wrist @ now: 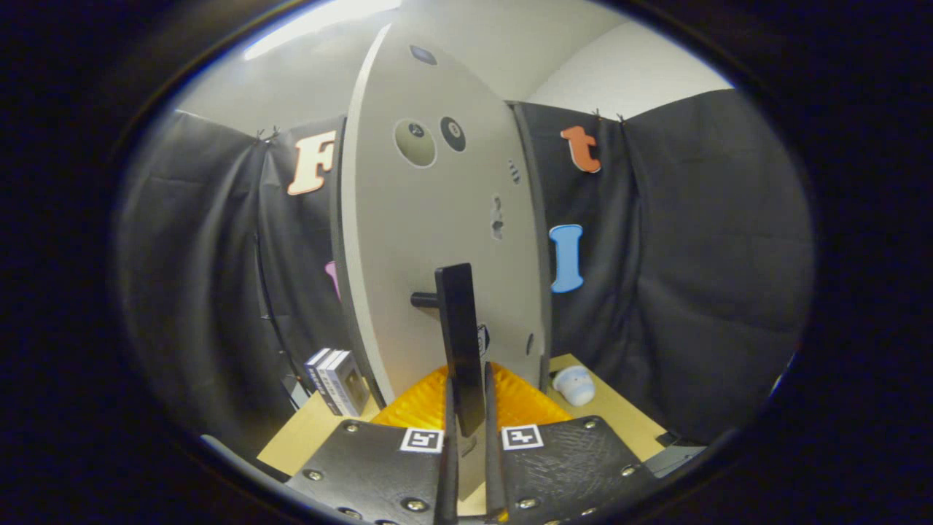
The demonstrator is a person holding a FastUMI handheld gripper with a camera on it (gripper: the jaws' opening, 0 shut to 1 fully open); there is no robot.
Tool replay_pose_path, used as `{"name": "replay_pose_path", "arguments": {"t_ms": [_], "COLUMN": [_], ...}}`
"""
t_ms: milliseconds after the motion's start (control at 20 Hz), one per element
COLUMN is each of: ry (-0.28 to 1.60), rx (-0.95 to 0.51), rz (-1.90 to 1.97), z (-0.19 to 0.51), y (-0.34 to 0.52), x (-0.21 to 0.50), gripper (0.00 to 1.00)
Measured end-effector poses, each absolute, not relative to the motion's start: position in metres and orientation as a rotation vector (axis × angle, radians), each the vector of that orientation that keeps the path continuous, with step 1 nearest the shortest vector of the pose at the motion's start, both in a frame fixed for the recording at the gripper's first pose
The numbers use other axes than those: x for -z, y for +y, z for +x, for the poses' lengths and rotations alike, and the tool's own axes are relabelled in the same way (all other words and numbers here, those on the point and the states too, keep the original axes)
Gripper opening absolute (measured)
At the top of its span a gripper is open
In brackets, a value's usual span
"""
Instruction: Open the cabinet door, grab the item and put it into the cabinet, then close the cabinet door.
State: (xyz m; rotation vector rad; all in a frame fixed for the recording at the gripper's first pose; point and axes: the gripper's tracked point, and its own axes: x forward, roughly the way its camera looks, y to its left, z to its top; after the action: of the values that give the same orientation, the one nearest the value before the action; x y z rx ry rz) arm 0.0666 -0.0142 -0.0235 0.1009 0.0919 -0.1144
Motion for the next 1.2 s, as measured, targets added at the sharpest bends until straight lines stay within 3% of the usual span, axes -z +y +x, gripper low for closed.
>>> {"name": "replay_pose_path", "arguments": {"t_ms": [400, 850, 1200], "ry": [0.079, 0.121, 0.127], "rx": [0.214, 0.084, 0.153], "rz": [0.094, 0.122, 0.112], "z": [0.053, 0.045, 0.044], "y": [-0.069, -0.094, -0.112], "x": [0.016, 0.019, 0.020], "gripper": [0.15, 0.12, 0.12]}}
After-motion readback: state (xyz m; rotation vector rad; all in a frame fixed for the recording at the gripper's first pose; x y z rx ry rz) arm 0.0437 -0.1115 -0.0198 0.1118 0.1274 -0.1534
